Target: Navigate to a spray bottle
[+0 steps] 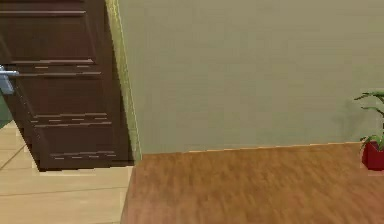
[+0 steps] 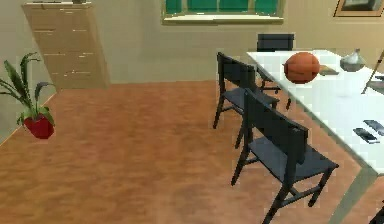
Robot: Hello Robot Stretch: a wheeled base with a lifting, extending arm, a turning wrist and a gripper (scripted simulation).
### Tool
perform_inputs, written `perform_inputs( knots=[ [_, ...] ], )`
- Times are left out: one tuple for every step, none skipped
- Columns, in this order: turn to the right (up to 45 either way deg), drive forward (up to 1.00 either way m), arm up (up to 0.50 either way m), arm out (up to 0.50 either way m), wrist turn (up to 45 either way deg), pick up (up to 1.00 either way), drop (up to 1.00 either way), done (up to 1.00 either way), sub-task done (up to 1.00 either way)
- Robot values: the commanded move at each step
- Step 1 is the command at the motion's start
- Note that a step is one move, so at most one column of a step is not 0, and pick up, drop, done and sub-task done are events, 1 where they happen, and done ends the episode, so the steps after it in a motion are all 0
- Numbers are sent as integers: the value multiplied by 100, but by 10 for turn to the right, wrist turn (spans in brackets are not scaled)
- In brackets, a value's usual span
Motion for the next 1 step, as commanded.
perform_inputs(
  knots=[
    [-450,0,0,0,0,0,0,0,0]
  ],
)
